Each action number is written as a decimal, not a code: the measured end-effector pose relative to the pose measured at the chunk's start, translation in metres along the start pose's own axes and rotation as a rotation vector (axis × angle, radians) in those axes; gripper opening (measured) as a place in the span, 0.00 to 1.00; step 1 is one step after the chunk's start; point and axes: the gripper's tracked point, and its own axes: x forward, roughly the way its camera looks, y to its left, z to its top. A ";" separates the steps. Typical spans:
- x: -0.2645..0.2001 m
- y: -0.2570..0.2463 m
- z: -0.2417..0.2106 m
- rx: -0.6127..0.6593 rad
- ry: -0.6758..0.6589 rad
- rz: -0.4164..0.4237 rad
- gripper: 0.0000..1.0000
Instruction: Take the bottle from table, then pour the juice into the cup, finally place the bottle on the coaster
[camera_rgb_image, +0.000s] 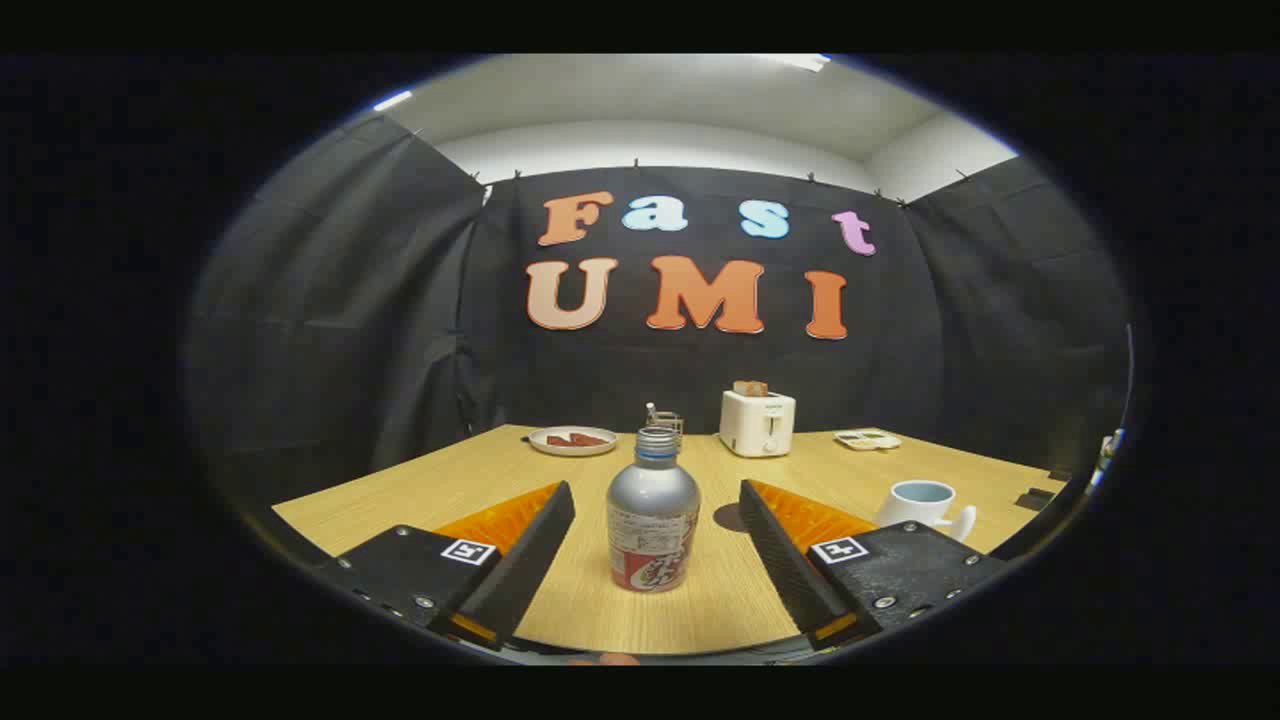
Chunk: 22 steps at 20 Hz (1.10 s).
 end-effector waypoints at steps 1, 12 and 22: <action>0.000 0.004 -0.003 -0.004 0.005 0.009 0.98; -0.018 0.009 0.003 0.016 0.017 0.008 0.98; -0.015 0.008 0.000 0.004 0.007 0.011 0.99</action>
